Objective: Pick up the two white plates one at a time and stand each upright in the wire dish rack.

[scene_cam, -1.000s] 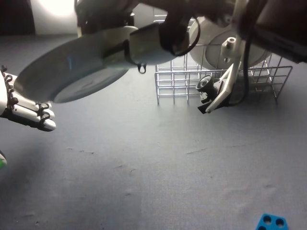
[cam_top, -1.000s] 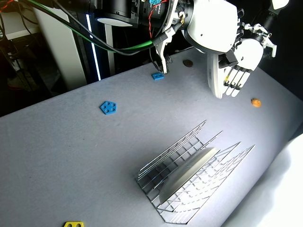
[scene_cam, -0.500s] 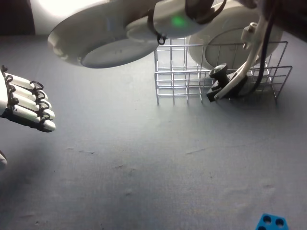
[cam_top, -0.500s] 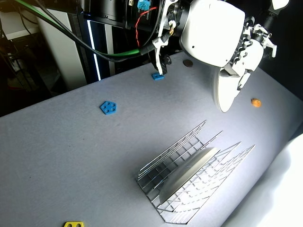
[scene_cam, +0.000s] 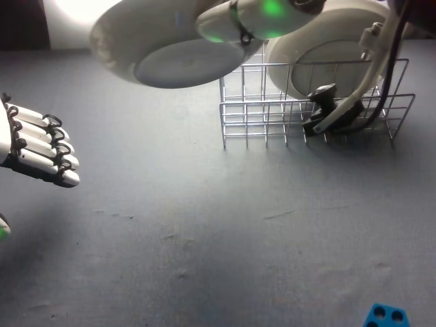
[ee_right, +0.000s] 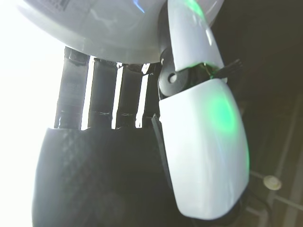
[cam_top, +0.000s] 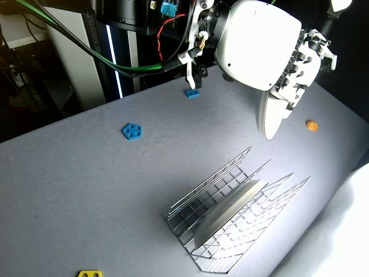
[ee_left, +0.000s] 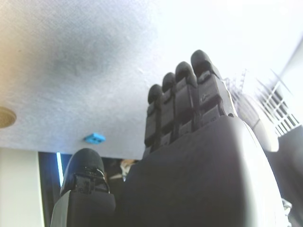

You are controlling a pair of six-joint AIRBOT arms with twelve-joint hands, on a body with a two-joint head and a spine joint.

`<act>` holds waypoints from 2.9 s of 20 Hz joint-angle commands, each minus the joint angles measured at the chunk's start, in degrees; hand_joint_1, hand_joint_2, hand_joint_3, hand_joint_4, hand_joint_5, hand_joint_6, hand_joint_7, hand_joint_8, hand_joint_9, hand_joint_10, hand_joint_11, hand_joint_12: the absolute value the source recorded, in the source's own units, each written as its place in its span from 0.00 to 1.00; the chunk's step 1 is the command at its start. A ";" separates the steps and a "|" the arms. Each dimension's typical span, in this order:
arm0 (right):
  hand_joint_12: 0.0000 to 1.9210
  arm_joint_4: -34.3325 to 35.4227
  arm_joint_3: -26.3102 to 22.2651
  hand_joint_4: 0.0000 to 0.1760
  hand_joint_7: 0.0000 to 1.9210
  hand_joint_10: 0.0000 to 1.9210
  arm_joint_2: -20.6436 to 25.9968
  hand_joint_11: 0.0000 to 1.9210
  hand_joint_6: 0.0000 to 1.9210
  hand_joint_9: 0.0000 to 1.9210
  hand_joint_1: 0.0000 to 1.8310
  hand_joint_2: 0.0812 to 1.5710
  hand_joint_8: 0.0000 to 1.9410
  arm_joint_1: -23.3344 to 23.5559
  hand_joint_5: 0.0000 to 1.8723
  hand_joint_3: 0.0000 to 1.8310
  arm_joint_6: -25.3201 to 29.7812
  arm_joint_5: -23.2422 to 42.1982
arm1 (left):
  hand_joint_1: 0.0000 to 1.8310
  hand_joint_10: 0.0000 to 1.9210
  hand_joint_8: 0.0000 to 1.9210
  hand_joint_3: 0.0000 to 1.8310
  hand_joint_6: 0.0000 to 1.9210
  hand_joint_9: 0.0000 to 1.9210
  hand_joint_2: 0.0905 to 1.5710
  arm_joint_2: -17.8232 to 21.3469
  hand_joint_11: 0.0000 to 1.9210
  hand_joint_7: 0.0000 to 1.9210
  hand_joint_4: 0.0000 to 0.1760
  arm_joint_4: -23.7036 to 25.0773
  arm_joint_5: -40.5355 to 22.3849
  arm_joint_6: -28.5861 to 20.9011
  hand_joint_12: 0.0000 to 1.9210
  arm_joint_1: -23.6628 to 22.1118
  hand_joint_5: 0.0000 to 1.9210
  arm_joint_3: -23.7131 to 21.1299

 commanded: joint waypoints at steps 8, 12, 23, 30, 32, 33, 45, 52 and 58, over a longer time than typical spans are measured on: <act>0.67 6.64 -0.12 0.00 0.49 0.63 2.14 0.34 0.59 0.46 0.75 0.70 0.50 0.74 0.48 0.00 -4.24 3.28 | 0.00 0.00 0.00 0.00 0.00 0.06 0.73 0.66 0.00 0.08 0.00 -3.04 -0.53 -0.11 0.12 -0.22 0.09 -0.10; 0.69 7.52 -0.11 0.00 0.49 0.64 3.54 0.33 0.61 0.46 0.75 0.71 0.50 0.85 0.47 0.00 -5.14 1.96 | 0.00 0.00 0.00 0.00 0.00 0.06 0.73 0.66 0.00 0.08 0.00 -3.04 -0.53 -0.11 0.14 -0.28 0.09 -0.09; 0.69 15.37 1.68 0.00 0.50 0.63 6.45 0.35 0.57 0.48 0.75 0.70 0.49 0.69 0.48 0.00 -9.74 -1.27 | 0.00 0.00 0.00 0.00 0.00 0.07 0.73 0.65 0.00 0.09 0.00 -3.04 -0.53 -0.11 0.14 -0.30 0.10 -0.01; 0.68 18.90 4.39 0.00 0.50 0.64 7.60 0.34 0.59 0.46 0.75 0.70 0.49 0.67 0.47 0.00 -12.75 -3.90 | 0.00 0.00 0.00 0.00 0.00 0.06 0.73 0.65 0.00 0.07 0.00 -3.04 -0.53 -0.11 0.12 -0.30 0.08 0.00; 0.70 18.90 5.02 0.00 0.50 0.63 7.62 0.35 0.58 0.47 0.75 0.70 0.48 0.59 0.48 0.00 -12.98 -4.36 | 0.00 0.00 0.00 0.00 0.00 0.07 0.73 0.65 0.00 0.09 0.00 -3.04 -0.53 -0.11 0.15 -0.30 0.10 0.02; 0.69 18.90 5.52 0.00 0.51 0.63 7.62 0.35 0.57 0.47 0.75 0.70 0.48 0.57 0.48 0.00 -13.15 -4.76 | 0.00 0.00 0.00 0.00 0.00 0.07 0.73 0.65 0.00 0.09 0.00 -3.04 -0.53 -0.11 0.15 -0.30 0.10 0.03; 0.69 18.90 9.17 0.00 0.51 0.63 6.52 0.34 0.57 0.47 0.75 0.70 0.49 -1.64 0.48 0.00 -13.93 -8.03 | 0.00 0.00 0.00 0.00 0.00 0.07 0.73 0.62 0.00 0.09 0.00 -3.04 -0.53 -0.11 0.16 -0.36 0.10 0.10; 0.68 18.92 11.11 0.00 0.52 0.61 5.25 0.37 0.56 0.48 0.75 0.69 0.48 -4.14 0.48 0.00 -13.95 -8.09 | 0.00 0.00 0.00 0.00 0.00 0.07 0.73 0.59 0.00 0.08 0.00 -3.04 -0.53 -0.11 0.13 -0.36 0.09 0.21; 0.66 18.93 12.82 0.00 0.53 0.60 3.60 0.37 0.56 0.49 0.75 0.69 0.45 -5.28 0.49 0.00 -14.01 -8.09 | 0.00 0.00 0.00 0.00 0.00 0.06 0.73 0.58 0.00 0.07 0.00 -3.04 -0.53 -0.11 0.12 -0.36 0.08 0.21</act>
